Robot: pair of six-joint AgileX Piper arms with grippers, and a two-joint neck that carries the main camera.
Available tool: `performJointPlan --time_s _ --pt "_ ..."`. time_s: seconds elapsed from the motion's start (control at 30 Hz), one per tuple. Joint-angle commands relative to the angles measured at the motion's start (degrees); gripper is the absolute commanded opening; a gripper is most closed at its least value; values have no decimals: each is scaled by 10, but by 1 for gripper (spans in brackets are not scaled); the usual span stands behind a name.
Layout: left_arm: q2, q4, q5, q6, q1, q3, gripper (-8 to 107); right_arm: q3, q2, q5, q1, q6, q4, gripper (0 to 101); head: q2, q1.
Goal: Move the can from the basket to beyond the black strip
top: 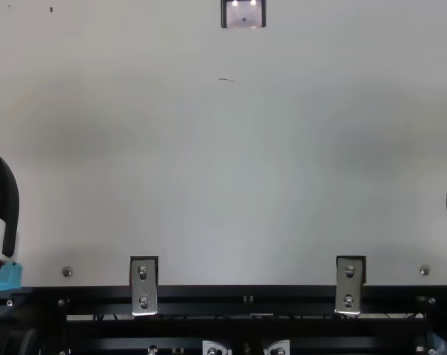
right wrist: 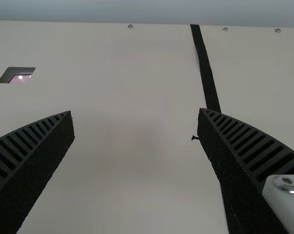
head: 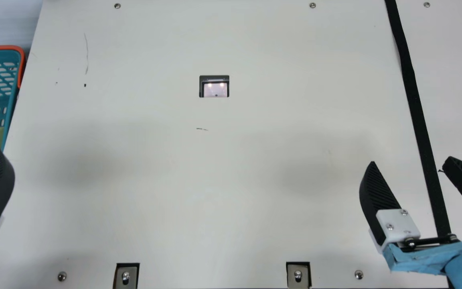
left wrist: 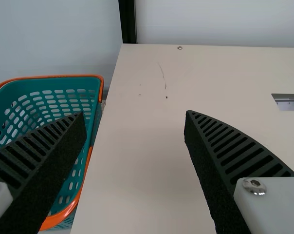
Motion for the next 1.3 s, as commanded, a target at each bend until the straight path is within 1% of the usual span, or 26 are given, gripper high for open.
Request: performJointPlan --time_s 0.0,0.33,0.83,1.1,1.27 --pt "0 0 0 0 0 0 90 0 0 0 0 0 0 101 -1 -5" --pt "0 0 0 0 0 0 90 0 0 0 0 0 0 101 20 -5" --pt "0 0 0 0 0 0 90 0 0 0 0 0 0 101 165 -11" --pt "0 0 0 0 0 0 90 0 0 0 0 0 0 101 242 -26" --pt "0 0 0 0 0 0 90 0 0 0 0 0 0 101 262 -47"
